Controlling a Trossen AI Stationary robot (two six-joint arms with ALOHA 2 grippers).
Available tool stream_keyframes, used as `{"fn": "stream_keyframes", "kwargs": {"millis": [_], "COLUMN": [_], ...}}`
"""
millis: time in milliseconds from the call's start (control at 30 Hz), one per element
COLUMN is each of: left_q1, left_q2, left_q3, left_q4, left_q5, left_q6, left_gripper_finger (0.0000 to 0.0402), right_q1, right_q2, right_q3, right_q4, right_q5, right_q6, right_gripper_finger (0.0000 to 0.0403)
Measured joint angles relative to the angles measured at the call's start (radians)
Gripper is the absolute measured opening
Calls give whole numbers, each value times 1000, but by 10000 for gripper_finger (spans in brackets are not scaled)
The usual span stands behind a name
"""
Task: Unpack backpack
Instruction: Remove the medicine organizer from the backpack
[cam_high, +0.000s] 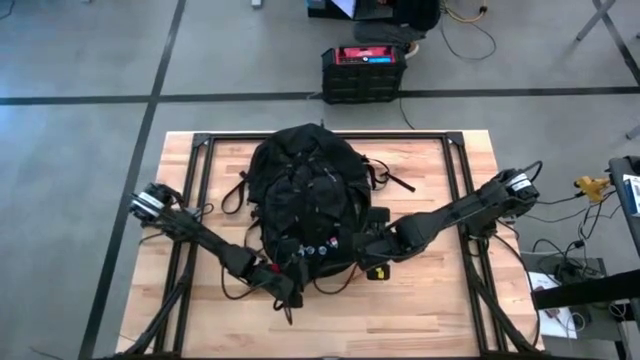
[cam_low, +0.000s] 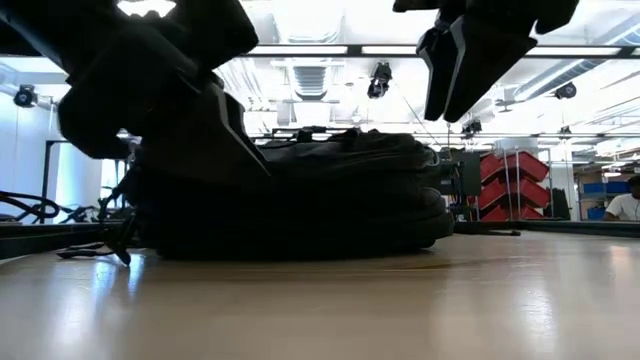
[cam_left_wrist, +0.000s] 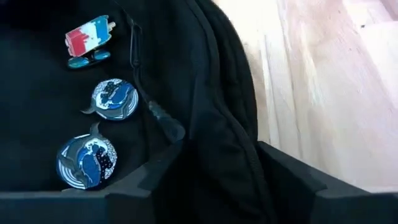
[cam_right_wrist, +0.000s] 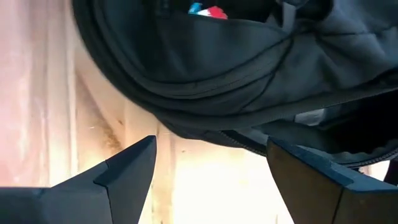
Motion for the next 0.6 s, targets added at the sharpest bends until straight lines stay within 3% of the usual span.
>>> {"fn": "stream_keyframes", "kwargs": {"millis": [233, 600], "left_q1": [3, 6], "left_q2": [-67, -384], "left_q3": [1, 16], "left_q4": [-15, -35], "left_q5": [-20, -208], "left_q6": [27, 193], "left_gripper_finger": [15, 3], "right_q1": [40, 139], "right_q2": [0, 0], "right_q3": [2, -1], "right_q4": [0, 99], "right_q5": [0, -1], "right_q6": [28, 97], "right_gripper_finger": [267, 255]}}
